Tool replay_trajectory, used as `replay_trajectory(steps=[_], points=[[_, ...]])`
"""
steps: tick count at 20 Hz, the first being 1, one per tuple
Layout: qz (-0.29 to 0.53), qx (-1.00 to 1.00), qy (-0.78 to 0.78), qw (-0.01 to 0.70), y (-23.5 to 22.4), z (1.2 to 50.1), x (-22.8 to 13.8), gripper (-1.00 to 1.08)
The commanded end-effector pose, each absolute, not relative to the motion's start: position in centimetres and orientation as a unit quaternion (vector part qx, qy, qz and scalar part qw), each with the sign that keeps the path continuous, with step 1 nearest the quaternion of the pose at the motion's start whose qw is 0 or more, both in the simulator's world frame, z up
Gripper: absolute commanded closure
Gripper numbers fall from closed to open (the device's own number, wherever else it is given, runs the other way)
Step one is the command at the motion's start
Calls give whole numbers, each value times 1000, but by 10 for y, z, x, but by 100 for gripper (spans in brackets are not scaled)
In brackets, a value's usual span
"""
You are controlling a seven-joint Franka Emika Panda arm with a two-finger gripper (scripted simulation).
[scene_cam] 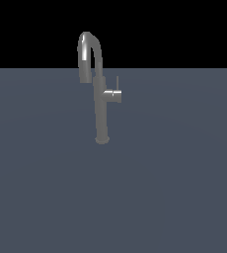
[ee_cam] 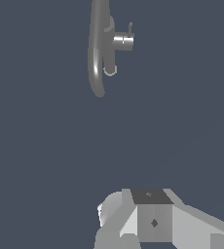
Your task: Turn on the faucet by rotating a designated handle.
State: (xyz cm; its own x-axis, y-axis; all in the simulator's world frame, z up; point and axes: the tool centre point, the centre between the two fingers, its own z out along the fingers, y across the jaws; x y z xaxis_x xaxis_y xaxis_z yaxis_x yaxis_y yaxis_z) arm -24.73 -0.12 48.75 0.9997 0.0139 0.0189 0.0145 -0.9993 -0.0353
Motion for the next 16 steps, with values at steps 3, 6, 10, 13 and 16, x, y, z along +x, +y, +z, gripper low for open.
replay_trajectory(steps=[3,6,10,13,16], points=[[-9,-1000,-6,18,-1,487,-247,108],[-5,-1000,-2,22,0,487,-244,108],[5,-999,8,32,2,487,-237,108],[16,-999,20,43,4,487,-229,108],[31,-997,36,58,6,486,-218,108]])
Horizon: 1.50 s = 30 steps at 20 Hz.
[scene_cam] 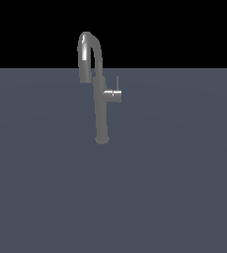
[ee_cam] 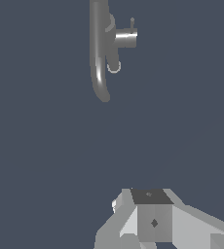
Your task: Turn on the faucet by rotating a designated handle.
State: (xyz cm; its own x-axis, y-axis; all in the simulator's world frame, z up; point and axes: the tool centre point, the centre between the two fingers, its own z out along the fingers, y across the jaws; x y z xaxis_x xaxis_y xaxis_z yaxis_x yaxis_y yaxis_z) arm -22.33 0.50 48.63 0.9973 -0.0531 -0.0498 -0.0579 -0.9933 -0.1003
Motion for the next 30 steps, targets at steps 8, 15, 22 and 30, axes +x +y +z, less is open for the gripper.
replay_trajectory(steps=[8,15,22,30], points=[[86,-985,94,113,13,480,-177,108],[140,-964,151,167,15,471,-136,108],[195,-932,209,223,14,457,-95,108],[259,-879,276,288,9,433,-48,108]])
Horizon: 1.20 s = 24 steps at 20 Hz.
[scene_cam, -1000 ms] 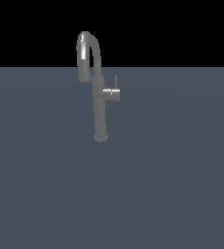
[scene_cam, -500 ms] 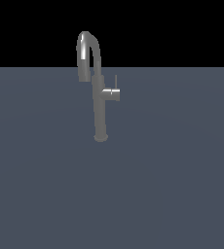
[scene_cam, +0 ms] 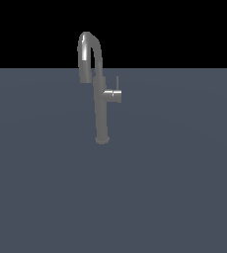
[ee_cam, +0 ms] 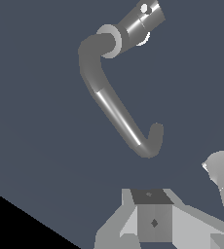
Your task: Turn on the faucet by rotating a designated handle.
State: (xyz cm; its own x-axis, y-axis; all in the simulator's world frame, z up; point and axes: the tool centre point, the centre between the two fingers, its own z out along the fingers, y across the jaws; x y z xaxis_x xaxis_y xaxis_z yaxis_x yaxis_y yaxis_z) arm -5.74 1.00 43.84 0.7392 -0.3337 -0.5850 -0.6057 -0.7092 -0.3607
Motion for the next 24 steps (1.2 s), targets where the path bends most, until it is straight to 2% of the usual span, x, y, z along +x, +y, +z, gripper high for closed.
replay_trajectory(steps=[1,13,24], points=[[267,-872,285,296,8,430,-43,108],[363,-752,385,393,-7,374,22,108],[440,-604,468,471,-17,305,66,108]])
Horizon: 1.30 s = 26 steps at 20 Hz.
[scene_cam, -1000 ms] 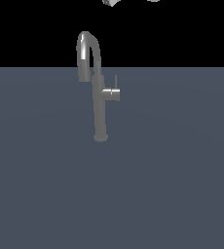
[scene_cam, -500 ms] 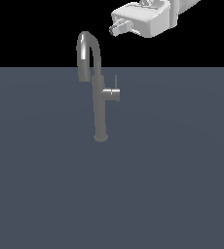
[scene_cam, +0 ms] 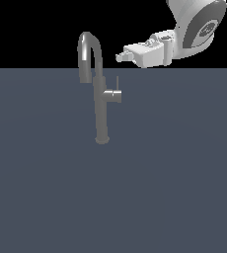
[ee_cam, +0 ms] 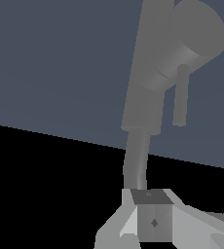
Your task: Turn on the faucet by rotating a designated handle.
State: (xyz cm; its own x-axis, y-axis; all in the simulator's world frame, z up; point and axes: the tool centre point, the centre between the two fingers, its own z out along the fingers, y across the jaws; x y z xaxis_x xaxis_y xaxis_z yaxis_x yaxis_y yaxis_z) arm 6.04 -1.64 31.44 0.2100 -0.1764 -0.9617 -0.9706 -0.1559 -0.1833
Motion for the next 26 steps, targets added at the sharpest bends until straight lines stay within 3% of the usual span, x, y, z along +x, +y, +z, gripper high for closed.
replay_trajectory(steps=[1,12,26], points=[[446,-591,474,476,-18,298,68,108],[481,-494,512,511,-17,253,84,108],[485,-484,516,514,-16,253,72,108]])
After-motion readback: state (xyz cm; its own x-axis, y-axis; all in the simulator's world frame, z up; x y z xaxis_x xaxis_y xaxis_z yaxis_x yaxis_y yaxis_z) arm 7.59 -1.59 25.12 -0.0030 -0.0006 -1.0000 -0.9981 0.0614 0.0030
